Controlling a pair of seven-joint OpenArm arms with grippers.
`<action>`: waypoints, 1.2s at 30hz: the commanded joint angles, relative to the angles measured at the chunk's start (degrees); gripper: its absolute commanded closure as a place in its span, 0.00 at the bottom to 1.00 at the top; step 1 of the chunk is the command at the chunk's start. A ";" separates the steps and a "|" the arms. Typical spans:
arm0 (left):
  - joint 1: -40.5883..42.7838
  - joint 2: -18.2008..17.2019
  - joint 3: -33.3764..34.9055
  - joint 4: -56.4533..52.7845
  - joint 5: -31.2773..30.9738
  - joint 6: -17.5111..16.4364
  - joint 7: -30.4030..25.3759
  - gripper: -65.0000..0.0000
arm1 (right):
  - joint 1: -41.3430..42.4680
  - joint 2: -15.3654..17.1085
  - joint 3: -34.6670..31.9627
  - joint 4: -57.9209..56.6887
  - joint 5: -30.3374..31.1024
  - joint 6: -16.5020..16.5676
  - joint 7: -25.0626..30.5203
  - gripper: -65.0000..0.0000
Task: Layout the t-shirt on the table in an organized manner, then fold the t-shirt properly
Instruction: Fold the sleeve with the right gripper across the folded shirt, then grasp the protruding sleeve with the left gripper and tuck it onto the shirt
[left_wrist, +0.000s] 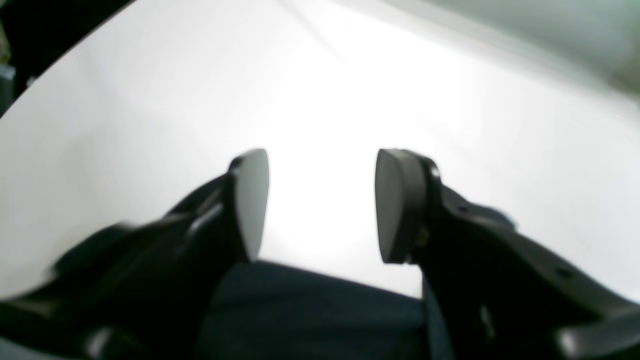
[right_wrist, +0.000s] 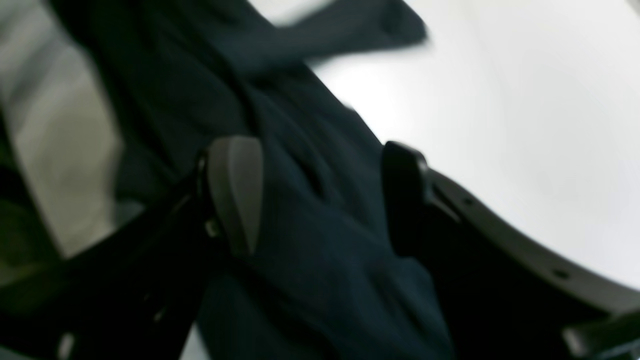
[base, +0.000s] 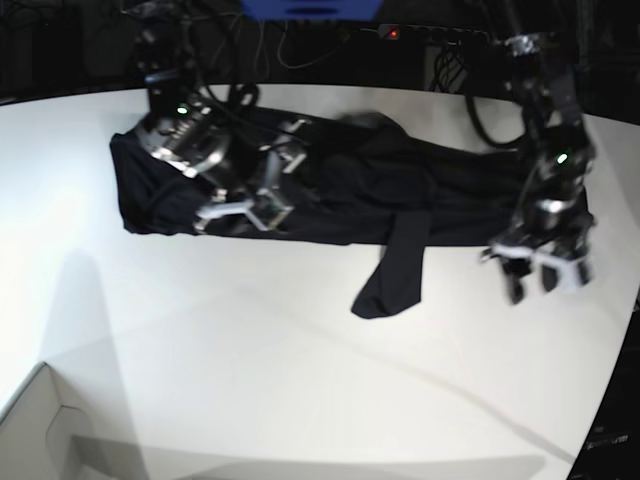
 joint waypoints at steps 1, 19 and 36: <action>-2.58 0.86 1.52 -1.75 1.00 -0.27 -1.15 0.49 | -0.19 0.04 1.41 1.87 1.12 -0.01 1.49 0.42; -21.40 5.35 11.54 -38.32 5.84 -0.53 -1.68 0.49 | -7.57 0.92 12.40 5.21 1.12 -0.01 1.58 0.42; -19.02 2.62 11.02 -38.76 1.79 -0.79 -1.41 1.00 | -6.16 0.65 12.13 5.21 1.21 -0.01 1.58 0.42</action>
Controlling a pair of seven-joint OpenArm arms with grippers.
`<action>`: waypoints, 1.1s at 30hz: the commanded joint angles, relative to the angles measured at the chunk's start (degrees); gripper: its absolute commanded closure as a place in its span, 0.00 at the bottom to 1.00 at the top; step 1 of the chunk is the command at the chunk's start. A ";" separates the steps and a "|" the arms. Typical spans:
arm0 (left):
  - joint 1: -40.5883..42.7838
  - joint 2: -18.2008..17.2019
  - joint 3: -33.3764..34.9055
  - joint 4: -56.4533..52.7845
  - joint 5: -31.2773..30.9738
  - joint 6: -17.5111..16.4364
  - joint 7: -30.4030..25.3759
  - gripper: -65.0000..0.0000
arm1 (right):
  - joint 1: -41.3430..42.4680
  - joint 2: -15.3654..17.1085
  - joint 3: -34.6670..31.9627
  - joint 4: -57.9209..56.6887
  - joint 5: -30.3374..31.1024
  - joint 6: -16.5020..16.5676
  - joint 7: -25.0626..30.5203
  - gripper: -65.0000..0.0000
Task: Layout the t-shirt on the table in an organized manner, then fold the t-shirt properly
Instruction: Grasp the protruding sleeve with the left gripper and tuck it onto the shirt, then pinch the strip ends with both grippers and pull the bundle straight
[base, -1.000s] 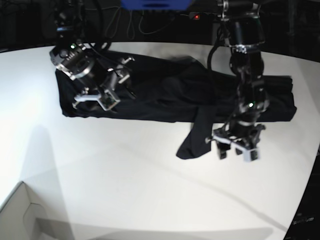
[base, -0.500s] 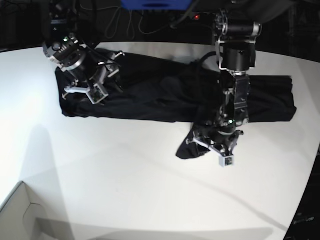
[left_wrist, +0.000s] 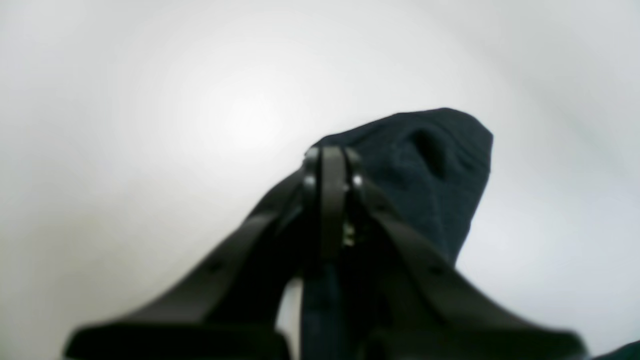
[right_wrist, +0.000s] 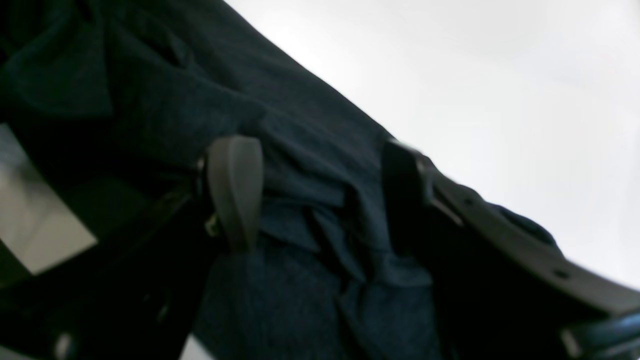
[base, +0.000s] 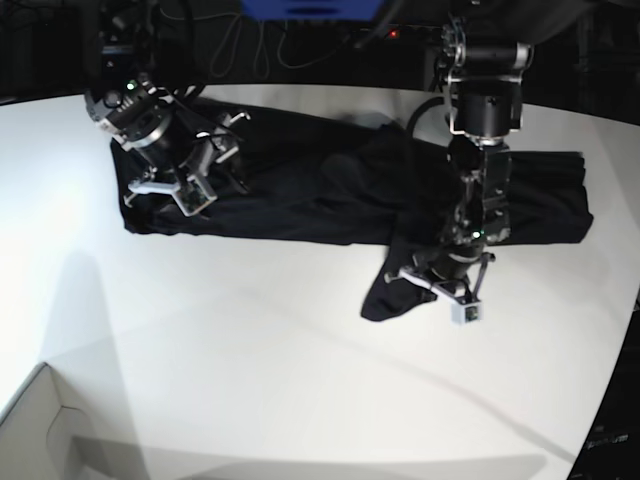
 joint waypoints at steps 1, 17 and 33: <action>0.61 -0.94 -0.48 2.59 -1.23 0.98 1.32 1.00 | 0.18 -0.11 0.05 1.01 1.01 -0.01 1.44 0.42; 15.82 -5.69 -23.78 41.44 -15.56 0.98 13.36 1.00 | -0.09 -0.20 -0.04 1.01 1.01 -0.01 1.44 0.42; 23.03 -5.16 -35.91 42.50 -15.65 0.63 15.56 1.00 | -0.88 -0.20 -0.04 1.01 1.01 -0.01 1.44 0.42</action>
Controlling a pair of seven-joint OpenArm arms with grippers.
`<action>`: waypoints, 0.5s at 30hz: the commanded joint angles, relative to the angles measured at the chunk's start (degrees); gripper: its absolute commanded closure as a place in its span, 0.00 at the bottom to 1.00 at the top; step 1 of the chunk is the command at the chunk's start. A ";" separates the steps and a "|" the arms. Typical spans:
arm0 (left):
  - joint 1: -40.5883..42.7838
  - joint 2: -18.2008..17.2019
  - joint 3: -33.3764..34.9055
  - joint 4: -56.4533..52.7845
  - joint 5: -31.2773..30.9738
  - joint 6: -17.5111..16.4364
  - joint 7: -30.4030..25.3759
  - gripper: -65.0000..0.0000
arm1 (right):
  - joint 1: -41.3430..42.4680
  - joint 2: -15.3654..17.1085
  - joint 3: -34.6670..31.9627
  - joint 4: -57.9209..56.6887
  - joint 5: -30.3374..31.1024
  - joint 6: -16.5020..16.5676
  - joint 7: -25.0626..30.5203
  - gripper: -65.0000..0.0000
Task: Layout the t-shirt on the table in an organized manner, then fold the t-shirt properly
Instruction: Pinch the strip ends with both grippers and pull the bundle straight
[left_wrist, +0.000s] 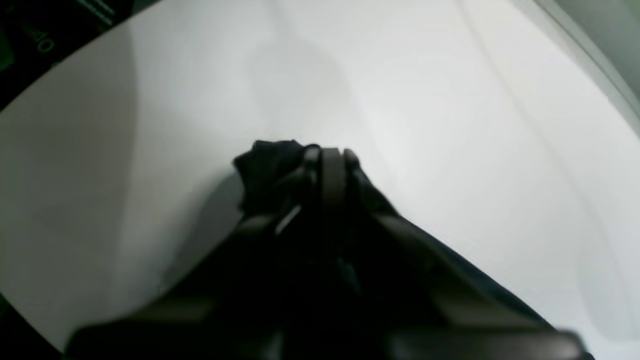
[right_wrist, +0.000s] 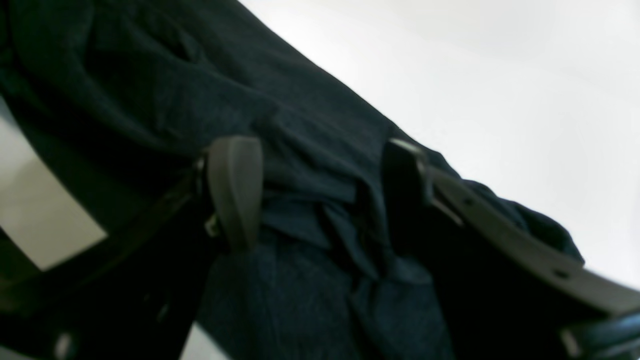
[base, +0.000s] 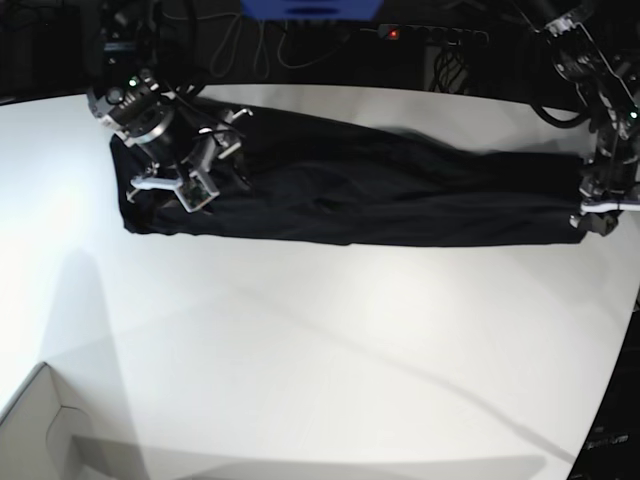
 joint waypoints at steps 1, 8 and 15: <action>-0.62 -0.62 0.00 0.95 -0.46 -0.49 -1.25 1.00 | -0.03 0.19 0.07 1.01 0.99 -0.01 1.40 0.42; -1.15 -0.62 0.00 -4.06 -0.55 -0.49 -1.16 1.00 | -0.56 0.19 0.33 1.01 0.99 -0.01 1.40 0.42; -0.54 -0.62 -0.18 -5.64 -0.55 -0.49 -1.07 0.76 | -1.08 0.19 0.42 1.01 0.99 -0.01 1.49 0.42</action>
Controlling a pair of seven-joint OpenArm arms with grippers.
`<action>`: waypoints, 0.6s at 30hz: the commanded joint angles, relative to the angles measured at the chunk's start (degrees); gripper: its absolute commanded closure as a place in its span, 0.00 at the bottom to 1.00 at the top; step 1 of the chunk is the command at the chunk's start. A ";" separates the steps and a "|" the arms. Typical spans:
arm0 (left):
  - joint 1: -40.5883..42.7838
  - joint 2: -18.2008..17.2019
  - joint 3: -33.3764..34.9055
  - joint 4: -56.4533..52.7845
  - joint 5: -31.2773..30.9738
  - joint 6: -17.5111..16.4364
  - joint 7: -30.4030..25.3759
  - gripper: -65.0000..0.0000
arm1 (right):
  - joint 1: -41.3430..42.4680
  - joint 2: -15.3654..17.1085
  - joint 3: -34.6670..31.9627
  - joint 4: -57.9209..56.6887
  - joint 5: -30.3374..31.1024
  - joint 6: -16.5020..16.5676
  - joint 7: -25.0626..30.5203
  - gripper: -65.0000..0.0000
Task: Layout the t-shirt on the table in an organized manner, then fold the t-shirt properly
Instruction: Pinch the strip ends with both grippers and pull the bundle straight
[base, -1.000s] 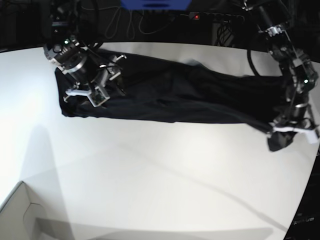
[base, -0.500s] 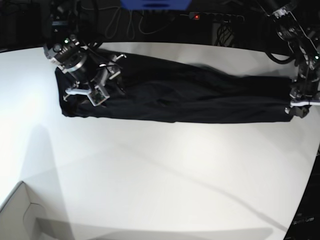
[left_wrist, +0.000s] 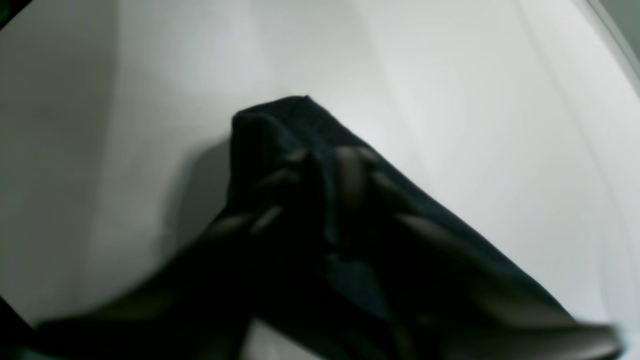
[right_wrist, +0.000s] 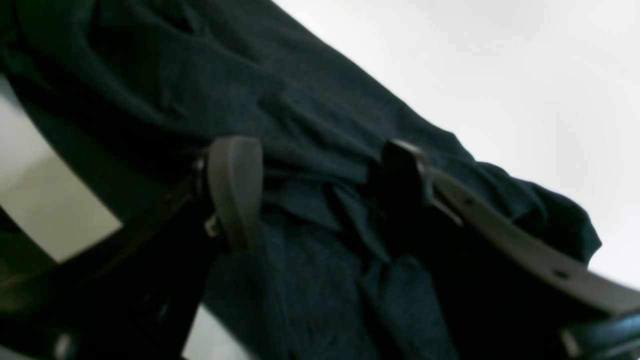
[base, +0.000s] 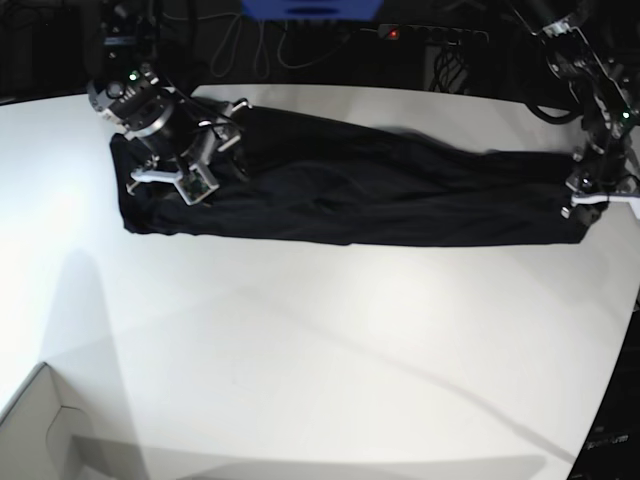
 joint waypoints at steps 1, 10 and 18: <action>-0.23 -0.84 -0.11 0.50 -0.44 -0.34 -0.87 0.69 | -0.41 0.19 0.16 1.01 0.99 -0.01 1.49 0.42; 1.97 -0.75 -0.37 2.25 -1.67 -0.34 -0.87 0.46 | -1.20 0.19 0.16 1.01 0.99 -0.01 1.49 0.42; 5.13 -3.03 -4.42 1.37 -8.35 -0.34 -1.14 0.45 | -1.37 0.19 0.07 1.01 0.99 -0.01 1.49 0.42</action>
